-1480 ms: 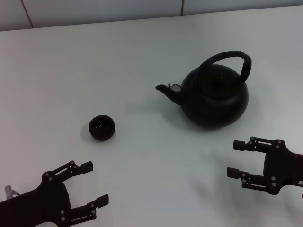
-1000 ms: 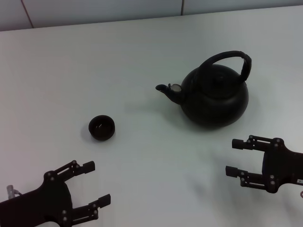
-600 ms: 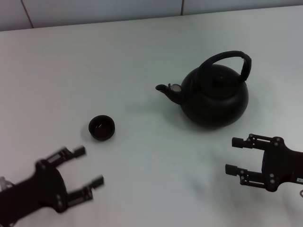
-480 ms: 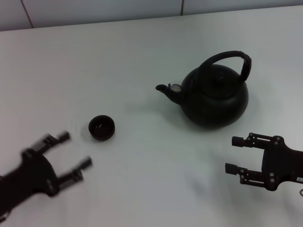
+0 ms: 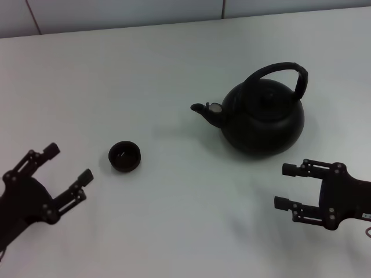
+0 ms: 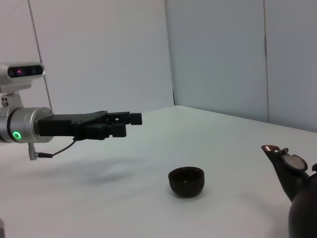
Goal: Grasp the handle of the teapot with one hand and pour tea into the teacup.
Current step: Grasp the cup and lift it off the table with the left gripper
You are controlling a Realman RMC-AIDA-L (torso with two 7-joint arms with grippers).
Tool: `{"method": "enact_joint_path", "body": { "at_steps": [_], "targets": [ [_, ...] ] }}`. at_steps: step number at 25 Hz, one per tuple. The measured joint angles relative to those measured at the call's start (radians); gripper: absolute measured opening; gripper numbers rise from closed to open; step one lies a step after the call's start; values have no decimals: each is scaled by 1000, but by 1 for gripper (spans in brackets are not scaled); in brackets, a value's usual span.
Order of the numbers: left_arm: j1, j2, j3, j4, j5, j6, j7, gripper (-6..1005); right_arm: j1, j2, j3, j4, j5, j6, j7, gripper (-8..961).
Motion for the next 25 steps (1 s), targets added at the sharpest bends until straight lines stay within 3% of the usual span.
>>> {"method": "enact_joint_path", "body": {
  "at_steps": [3, 8, 17, 25],
  "targets": [
    [-5, -1, 49, 7, 10, -15, 14, 840, 3, 0, 0, 0, 0, 4, 0, 680],
    [-22, -4, 124, 3, 15, -156, 51, 841, 8, 1, 0, -1, 0, 5, 0, 680],
    [-42, -7, 115, -12, 6, -180, 58, 840, 8, 0, 0, 2, 0, 5, 2, 680],
    [-133, -10, 108, -86, 5, -270, 58, 840, 8, 0, 0, 1, 0, -2, 3, 680]
  ]
}}
